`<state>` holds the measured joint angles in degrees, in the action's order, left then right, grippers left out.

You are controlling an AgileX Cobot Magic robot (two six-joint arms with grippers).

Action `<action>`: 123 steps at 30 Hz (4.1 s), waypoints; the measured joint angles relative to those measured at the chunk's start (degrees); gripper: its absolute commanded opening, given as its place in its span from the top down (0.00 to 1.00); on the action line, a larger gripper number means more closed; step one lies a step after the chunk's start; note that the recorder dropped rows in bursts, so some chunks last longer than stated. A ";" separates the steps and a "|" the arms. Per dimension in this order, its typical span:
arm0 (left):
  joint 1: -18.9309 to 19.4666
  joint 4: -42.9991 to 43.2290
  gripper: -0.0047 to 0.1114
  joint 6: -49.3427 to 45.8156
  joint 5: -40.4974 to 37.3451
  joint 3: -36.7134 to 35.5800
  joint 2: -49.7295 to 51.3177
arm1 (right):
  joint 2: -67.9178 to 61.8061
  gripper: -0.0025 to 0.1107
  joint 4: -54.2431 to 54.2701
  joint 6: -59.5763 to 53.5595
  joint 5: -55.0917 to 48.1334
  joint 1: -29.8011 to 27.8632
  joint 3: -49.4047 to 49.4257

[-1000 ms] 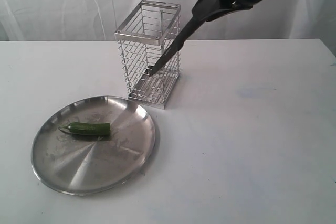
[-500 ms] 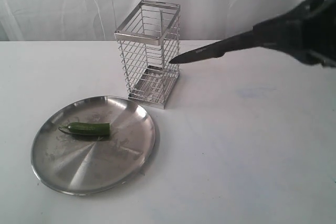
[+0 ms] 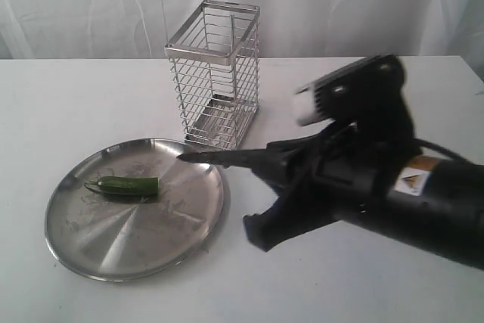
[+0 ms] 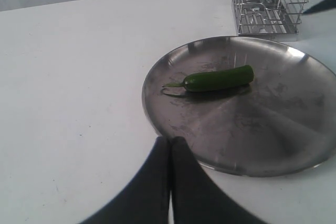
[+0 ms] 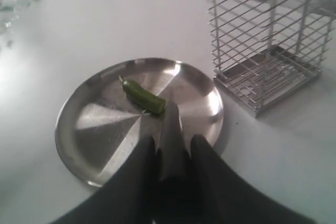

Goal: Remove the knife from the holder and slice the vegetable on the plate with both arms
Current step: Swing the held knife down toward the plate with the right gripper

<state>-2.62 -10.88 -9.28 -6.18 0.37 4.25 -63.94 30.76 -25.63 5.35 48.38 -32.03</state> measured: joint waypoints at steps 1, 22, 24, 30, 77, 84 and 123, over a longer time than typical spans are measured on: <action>0.00 0.00 0.96 0.00 0.00 0.00 0.00 | -2.37 0.98 0.02 -1.08 0.34 0.89 -0.86; 0.00 0.00 0.96 0.00 0.00 0.00 0.00 | -20.29 0.98 48.94 -51.06 23.18 3.79 -10.66; 0.00 0.00 0.96 0.00 0.00 0.00 0.00 | -20.29 0.98 55.12 -56.01 25.25 3.66 -10.66; 0.00 0.00 0.96 0.00 0.00 0.00 0.00 | -20.29 0.98 57.77 -60.56 21.63 3.66 -10.66; 0.00 0.00 0.96 0.00 0.00 0.00 0.00 | -16.35 0.98 49.76 -53.65 11.07 10.46 -11.99; 0.00 0.00 0.96 0.00 0.00 0.00 0.00 | -16.35 0.98 56.85 -61.38 11.45 10.46 -12.22; 0.00 0.00 0.96 0.00 0.00 0.00 0.00 | -23.78 0.98 -17.82 22.47 -4.12 2.18 -16.53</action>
<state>-2.62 -10.88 -9.28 -6.18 0.37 4.25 -87.72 12.94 -3.16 1.23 50.56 -48.57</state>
